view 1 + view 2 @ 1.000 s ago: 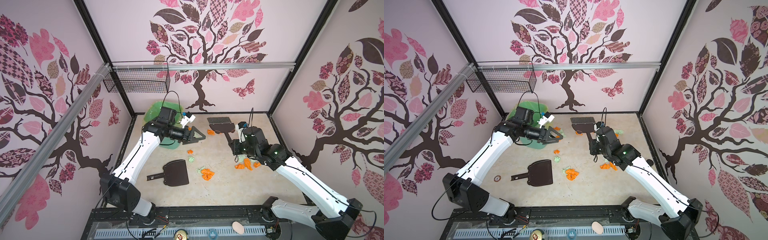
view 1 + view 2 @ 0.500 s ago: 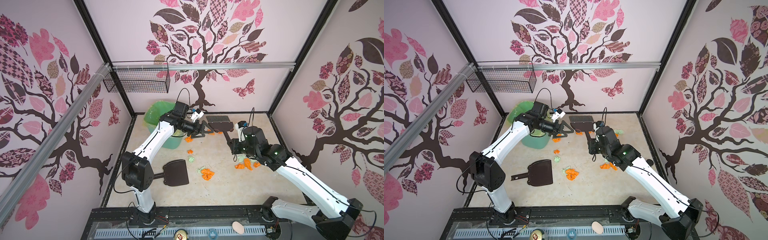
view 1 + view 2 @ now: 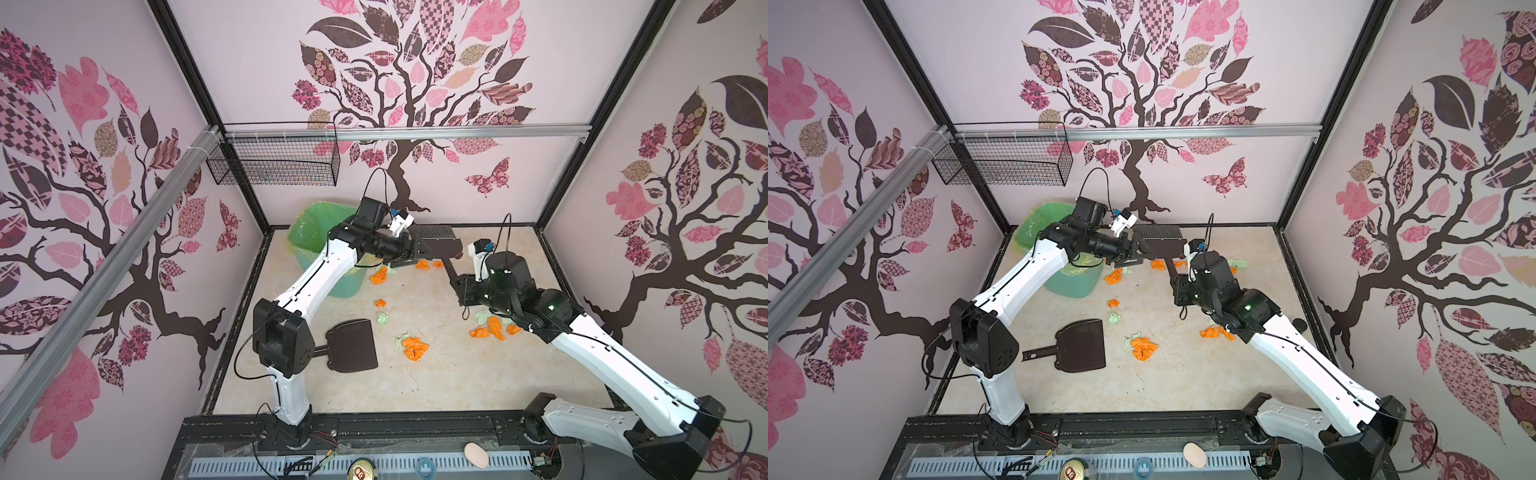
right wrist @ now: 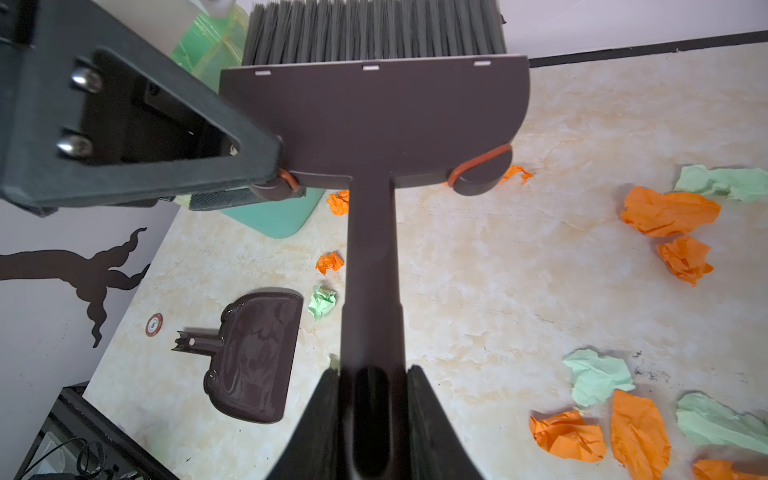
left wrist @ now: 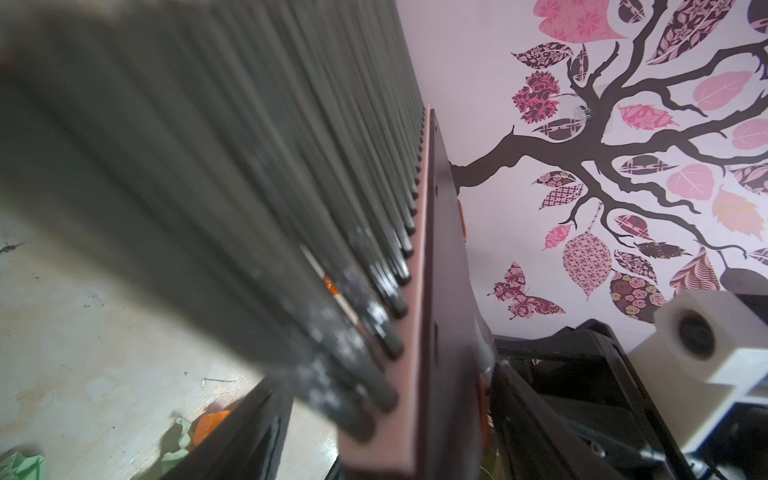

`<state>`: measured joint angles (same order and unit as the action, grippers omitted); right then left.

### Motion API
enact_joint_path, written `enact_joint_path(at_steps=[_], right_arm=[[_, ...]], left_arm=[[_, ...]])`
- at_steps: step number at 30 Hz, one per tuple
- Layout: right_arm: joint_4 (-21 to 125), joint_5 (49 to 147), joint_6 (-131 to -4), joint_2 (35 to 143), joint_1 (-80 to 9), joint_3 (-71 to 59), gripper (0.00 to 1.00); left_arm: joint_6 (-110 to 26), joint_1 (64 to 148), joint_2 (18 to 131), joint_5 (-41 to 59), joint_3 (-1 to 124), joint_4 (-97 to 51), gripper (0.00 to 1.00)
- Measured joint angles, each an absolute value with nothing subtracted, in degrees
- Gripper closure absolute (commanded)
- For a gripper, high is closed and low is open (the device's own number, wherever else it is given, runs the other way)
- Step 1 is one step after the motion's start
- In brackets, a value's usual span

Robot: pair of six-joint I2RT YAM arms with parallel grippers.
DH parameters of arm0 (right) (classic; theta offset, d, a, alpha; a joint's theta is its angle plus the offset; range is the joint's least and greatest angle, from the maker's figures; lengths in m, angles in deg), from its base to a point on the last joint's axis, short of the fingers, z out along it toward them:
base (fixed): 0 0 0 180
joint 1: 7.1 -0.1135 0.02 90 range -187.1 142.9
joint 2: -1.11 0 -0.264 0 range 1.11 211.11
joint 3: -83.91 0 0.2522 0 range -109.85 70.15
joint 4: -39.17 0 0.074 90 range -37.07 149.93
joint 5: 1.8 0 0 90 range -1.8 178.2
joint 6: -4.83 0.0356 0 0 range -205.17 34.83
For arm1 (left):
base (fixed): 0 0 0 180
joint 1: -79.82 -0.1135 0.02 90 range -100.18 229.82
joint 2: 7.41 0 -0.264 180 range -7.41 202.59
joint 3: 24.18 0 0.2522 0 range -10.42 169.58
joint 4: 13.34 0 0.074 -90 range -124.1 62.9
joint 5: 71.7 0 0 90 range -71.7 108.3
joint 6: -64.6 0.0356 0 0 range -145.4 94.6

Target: Sweep away the paper scraps from the table

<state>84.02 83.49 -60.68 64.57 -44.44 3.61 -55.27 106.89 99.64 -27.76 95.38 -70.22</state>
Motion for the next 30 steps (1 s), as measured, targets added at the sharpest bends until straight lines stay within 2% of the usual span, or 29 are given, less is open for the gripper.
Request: enact_joint_path(at_steps=[3,7,12,17,19,22,26,30], right_arm=[[84.04,83.49,-60.68,64.57,-44.44,3.63,0.84],[83.45,83.56,-60.64,64.57,-44.79,3.74,0.84],[83.08,83.51,-60.46,64.57,-44.95,4.11,0.84],[83.41,83.75,-60.46,64.59,-44.99,4.5,0.84],[83.67,83.8,-60.46,64.59,-45.25,5.33,0.83],[83.87,83.82,-60.46,64.57,-45.3,5.77,0.71],[80.33,84.54,-59.94,63.13,-45.3,7.65,0.44],[73.6,87.51,-59.85,55.07,-45.27,13.0,0.28]], left_arm=[[-56.58,107.46,100.58,-27.17,96.3,-69.28,0.29],[-58.29,108.01,102.22,-26.51,99.34,-68.49,0.39],[-59.29,108.36,102.92,-26.06,101.11,-67.02,0.56],[-60.74,108.55,103.0,-27.19,101.33,-66.19,0.78],[-61.43,108.99,102.98,-28.79,102.01,-65.95,0.81],[-61.04,109.49,102.87,-28.79,102.07,-65.58,0.88],[-59.95,109.32,102.78,-29.9,101.33,-64.77,0.95],[-60.84,108.49,102.02,-34.69,95.82,-59.55,0.97]])
